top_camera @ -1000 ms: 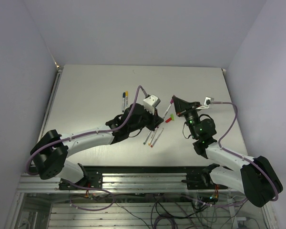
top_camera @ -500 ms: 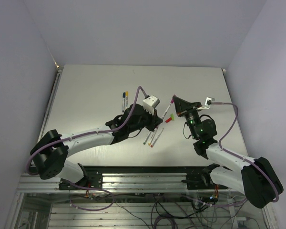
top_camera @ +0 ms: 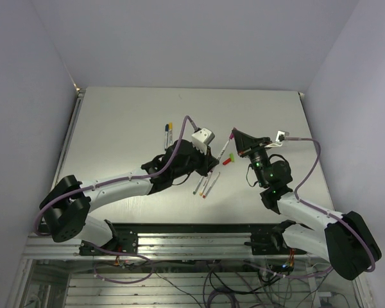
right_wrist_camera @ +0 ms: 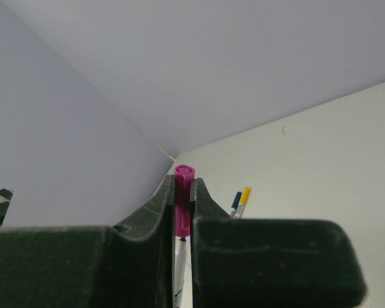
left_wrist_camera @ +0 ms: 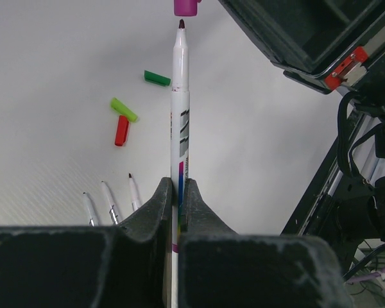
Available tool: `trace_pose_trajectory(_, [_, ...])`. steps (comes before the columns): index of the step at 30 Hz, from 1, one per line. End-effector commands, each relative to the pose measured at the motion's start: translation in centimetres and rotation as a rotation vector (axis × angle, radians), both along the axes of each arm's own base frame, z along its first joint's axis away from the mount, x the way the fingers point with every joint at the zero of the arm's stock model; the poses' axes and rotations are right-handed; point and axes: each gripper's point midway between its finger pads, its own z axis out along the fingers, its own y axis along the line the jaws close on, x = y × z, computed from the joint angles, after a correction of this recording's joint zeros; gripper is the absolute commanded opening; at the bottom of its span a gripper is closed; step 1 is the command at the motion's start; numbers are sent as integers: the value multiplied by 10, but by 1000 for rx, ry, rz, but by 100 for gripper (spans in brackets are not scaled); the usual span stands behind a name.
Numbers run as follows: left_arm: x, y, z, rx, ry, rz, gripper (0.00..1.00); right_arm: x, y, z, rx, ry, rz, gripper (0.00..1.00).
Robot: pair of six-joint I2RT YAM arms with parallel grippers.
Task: Insert the pens into the pen caps
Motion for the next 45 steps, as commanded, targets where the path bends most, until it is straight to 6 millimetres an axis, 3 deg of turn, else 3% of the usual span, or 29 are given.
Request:
trace_pose_trajectory(1, [0,0,21,-49,-51,4,7,-1,1,6,18,-25,12,0])
trace_pose_trajectory(16, [6,4,28,-78,-74,44,7,-3,14,-5,-6,17,64,0])
trace_pose_trajectory(26, [9,-4,33,-97,-83,32,7,-8,47,-25,-61,67,221,0])
trace_pose_trajectory(34, [20,1,44,-112,-129,91,7,-16,77,-45,-129,124,383,0])
trace_pose_trajectory(45, [43,16,79,-179,-231,188,7,-18,90,-67,-245,205,433,0])
